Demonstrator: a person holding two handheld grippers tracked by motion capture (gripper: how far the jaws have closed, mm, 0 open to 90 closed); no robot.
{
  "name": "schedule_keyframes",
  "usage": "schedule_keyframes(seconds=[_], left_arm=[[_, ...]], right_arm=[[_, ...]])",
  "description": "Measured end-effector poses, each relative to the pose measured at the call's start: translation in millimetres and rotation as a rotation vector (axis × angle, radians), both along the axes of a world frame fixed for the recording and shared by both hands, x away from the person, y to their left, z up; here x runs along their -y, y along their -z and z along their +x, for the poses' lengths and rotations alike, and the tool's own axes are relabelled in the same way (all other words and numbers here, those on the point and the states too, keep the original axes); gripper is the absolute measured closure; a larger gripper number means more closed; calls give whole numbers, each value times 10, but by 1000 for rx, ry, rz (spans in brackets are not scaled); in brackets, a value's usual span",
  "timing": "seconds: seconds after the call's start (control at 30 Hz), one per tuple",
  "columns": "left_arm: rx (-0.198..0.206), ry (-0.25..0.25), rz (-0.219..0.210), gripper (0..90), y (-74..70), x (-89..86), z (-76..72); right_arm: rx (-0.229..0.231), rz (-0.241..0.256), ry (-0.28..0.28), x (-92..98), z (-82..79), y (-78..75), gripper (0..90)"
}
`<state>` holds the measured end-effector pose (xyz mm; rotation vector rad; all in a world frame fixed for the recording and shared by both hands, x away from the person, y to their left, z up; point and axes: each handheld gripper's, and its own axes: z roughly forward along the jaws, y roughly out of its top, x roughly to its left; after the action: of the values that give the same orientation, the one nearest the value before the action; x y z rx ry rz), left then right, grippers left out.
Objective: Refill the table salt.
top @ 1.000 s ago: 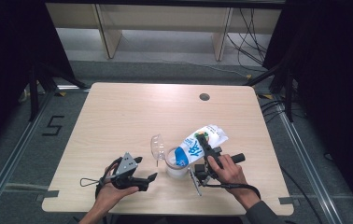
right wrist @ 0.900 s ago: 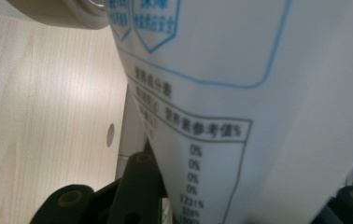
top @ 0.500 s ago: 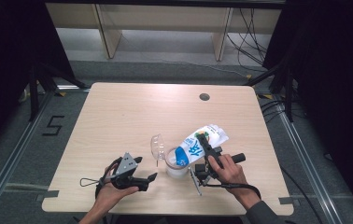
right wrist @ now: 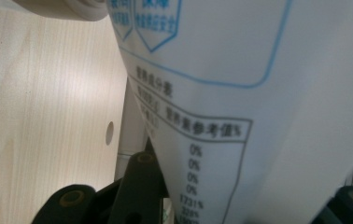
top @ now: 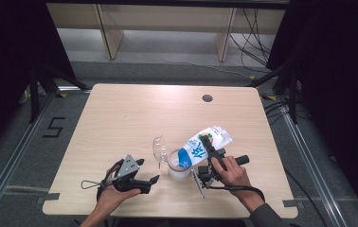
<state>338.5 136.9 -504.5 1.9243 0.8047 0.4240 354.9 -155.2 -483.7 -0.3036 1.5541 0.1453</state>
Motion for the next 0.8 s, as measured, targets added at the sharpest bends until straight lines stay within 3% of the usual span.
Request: schedule_keyframes(seconds=[0.8], left_arm=[[1,2,0,164,-1,0,0]], right_arm=[[-13,-5,15,-7,-17,-4,753]])
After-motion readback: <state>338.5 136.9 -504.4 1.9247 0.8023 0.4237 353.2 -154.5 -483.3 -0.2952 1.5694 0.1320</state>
